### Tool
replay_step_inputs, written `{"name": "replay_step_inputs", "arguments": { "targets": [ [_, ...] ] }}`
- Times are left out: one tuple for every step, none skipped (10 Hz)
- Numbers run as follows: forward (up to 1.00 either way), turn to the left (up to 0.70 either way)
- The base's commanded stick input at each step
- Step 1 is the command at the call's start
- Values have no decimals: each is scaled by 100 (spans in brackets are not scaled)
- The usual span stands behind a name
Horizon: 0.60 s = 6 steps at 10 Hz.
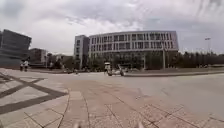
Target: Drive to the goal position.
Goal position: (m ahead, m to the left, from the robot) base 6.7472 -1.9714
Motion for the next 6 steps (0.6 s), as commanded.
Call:
{"name": "replay_step_inputs", "arguments": {
  "targets": [
    [70, 14],
    [70, 14],
    [70, 12],
    [70, 8],
    [70, 0],
    [70, 0]
  ]
}}
